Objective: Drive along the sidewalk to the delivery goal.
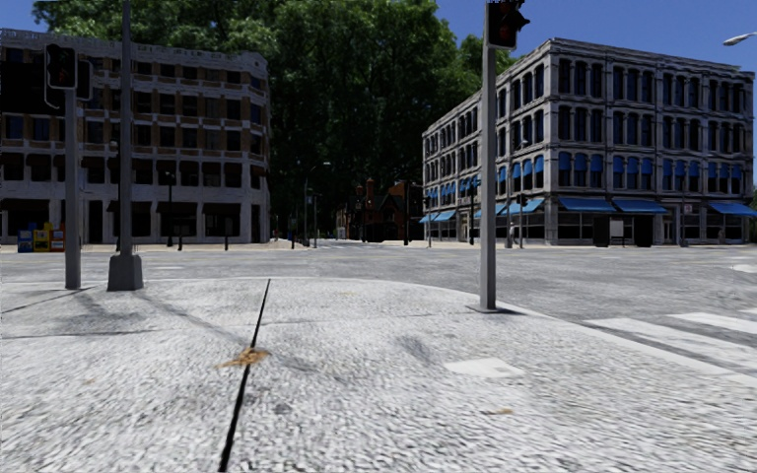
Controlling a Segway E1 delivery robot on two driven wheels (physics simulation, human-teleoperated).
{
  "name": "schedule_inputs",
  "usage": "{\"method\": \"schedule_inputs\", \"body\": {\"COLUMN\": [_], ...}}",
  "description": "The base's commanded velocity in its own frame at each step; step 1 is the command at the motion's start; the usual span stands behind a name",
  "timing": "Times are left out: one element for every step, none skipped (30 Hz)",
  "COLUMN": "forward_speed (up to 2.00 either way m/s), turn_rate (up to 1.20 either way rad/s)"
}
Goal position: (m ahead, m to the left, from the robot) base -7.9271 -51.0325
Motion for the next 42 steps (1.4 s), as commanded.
{"method": "schedule_inputs", "body": {"forward_speed": [2.00, 2.00, 2.00, 2.00, 2.00, 2.00, 2.00, 2.00, 2.00, 2.00, 2.00, 2.00, 2.00, 2.00, 2.00, 2.00, 2.00, 2.00, 2.00, 2.00, 2.00, 2.00, 2.00, 2.00, 2.00, 2.00, 2.00, 2.00, 2.00, 2.00, 2.00, 2.00, 2.00, 2.00, 2.00, 2.00, 2.00, 2.00, 2.00, 2.00, 2.00, 2.00], "turn_rate": [-1.20, -1.20, -1.20, -1.20, -1.20, -1.20, -1.20, -1.20, -1.20, -1.20, -1.20, -1.20, -1.20, -1.20, -1.20, -1.20, -1.20, -1.20, -1.20, -1.20, -1.20, -1.20, -1.20, -1.20, -1.20, -1.20, -1.15, 0.00, 0.00, 0.00, 0.00, 0.00, 0.00, 0.00, 0.00, 0.00, 0.00, 0.00, 0.00, 0.00, 0.00, 0.00]}}
